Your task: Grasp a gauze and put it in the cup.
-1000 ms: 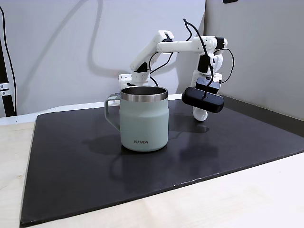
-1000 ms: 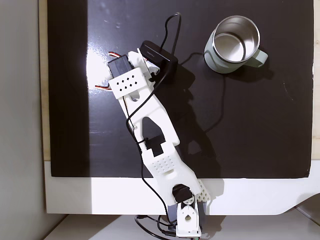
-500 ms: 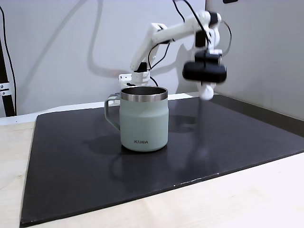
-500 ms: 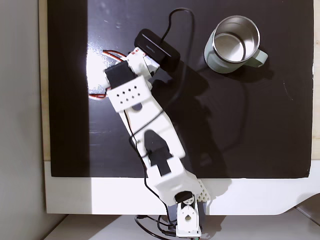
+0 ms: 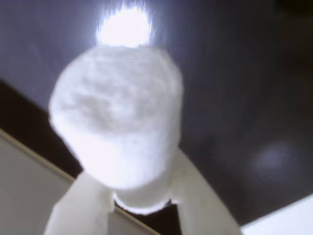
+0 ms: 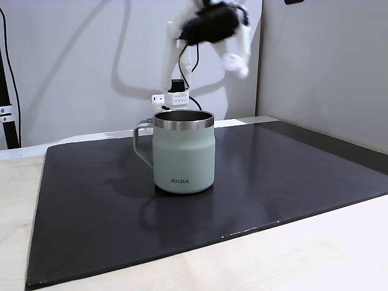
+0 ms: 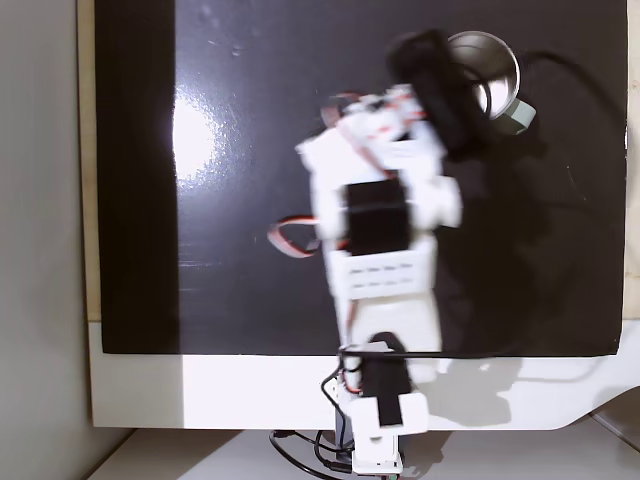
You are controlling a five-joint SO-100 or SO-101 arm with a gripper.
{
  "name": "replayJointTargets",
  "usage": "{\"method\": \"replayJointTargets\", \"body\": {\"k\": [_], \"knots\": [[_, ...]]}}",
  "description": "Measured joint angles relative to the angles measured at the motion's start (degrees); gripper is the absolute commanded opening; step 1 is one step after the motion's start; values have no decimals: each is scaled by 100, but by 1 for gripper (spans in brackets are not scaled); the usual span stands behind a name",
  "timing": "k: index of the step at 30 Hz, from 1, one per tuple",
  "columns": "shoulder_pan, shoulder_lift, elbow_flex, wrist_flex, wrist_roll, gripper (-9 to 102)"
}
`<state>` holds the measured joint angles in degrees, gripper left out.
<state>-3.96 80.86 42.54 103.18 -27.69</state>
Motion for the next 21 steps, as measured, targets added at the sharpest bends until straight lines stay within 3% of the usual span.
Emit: {"method": "replayJointTargets", "body": {"k": [8,21], "knots": [[1389,-624,-1521,9,141,0],[1573,-2312,-2646,18,747,0]]}}
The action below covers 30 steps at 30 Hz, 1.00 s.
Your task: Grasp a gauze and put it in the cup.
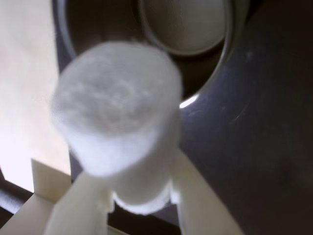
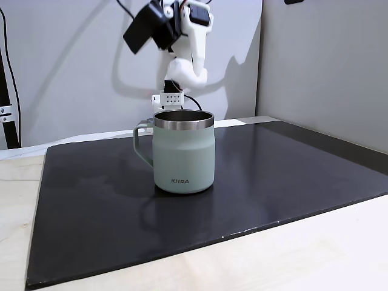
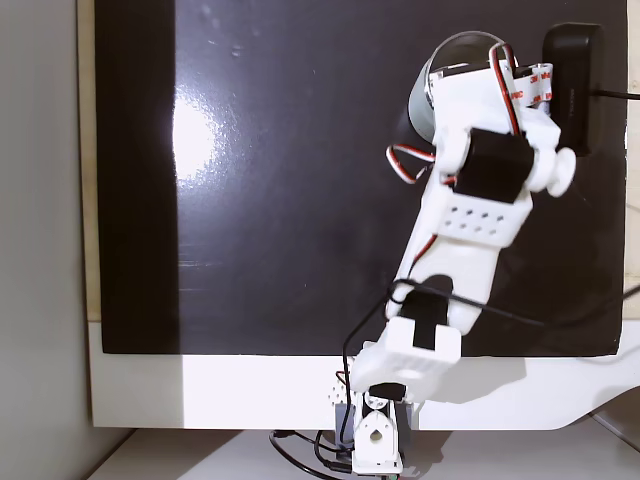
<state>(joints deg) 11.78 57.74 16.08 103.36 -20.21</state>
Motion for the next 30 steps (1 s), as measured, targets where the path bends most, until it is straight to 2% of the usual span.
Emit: {"method": "replayJointTargets", "body": {"k": [14,16,19,21,30], "knots": [[290,-888,-527,0,176,1],[299,-914,-571,0,176,8],[299,-932,-589,0,176,27],[299,-940,-598,0,176,33],[352,-940,-624,0,176,35]]}}
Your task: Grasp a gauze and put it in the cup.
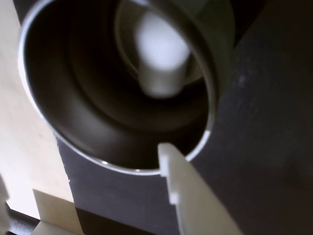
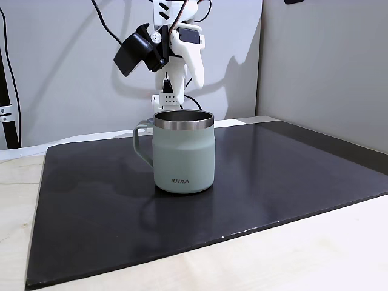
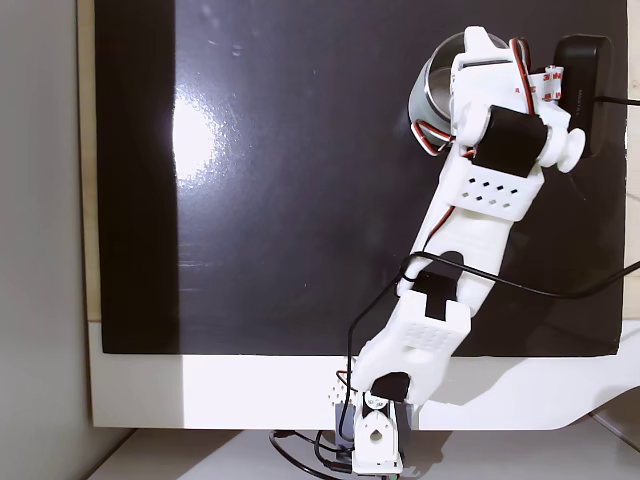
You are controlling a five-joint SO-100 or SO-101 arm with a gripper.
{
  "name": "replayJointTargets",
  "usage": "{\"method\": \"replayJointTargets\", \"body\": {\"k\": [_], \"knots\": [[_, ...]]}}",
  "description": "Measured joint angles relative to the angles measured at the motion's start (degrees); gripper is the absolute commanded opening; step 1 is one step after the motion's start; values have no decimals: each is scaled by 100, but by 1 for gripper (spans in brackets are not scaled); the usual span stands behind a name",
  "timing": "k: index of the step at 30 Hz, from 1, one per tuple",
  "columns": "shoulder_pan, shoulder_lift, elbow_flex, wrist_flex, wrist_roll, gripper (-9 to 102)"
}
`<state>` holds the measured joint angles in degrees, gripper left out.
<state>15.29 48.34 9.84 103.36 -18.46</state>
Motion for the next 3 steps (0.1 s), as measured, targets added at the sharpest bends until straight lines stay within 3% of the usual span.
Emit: {"method": "replayJointTargets", "body": {"k": [3], "knots": [[0,0,0,0,0,35]]}}
